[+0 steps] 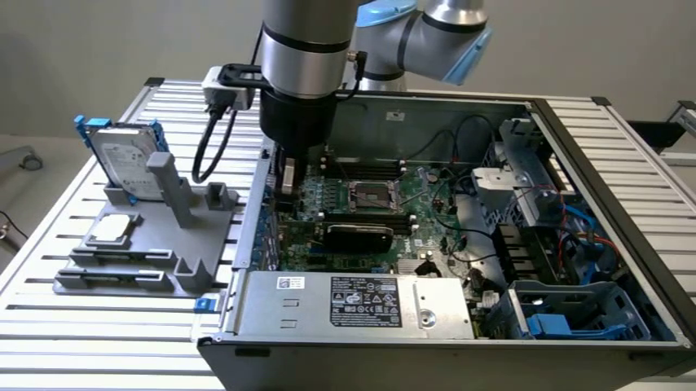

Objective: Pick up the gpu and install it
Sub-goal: 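Press down on the gpu until it lock into place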

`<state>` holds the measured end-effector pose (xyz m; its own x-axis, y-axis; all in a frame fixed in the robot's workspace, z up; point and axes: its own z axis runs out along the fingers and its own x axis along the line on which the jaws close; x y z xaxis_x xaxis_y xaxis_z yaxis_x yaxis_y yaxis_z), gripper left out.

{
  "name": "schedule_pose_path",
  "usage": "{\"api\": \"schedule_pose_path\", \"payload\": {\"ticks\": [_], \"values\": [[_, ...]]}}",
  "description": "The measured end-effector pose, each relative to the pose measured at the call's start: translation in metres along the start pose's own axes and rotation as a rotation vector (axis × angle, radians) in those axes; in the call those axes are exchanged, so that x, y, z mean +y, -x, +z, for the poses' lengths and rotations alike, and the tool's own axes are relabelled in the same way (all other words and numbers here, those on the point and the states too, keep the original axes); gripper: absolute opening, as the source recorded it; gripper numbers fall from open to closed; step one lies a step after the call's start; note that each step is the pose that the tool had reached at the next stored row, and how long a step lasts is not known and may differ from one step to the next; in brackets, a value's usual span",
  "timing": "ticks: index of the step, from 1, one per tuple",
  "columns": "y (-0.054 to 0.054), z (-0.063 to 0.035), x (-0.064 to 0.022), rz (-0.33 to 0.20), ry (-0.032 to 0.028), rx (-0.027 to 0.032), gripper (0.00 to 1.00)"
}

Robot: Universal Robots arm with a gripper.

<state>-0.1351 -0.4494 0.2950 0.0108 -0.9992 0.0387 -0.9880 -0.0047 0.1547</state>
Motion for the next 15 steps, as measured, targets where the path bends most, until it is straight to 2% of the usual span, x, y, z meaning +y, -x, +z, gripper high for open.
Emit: {"api": "schedule_pose_path", "payload": {"ticks": [11,15], "values": [[-0.0001,-0.0042,0.0007,-0.001,0.0275,0.0002,0.11],[-0.0002,-0.0049,0.0008,-0.001,0.0335,-0.0001,0.11]]}}
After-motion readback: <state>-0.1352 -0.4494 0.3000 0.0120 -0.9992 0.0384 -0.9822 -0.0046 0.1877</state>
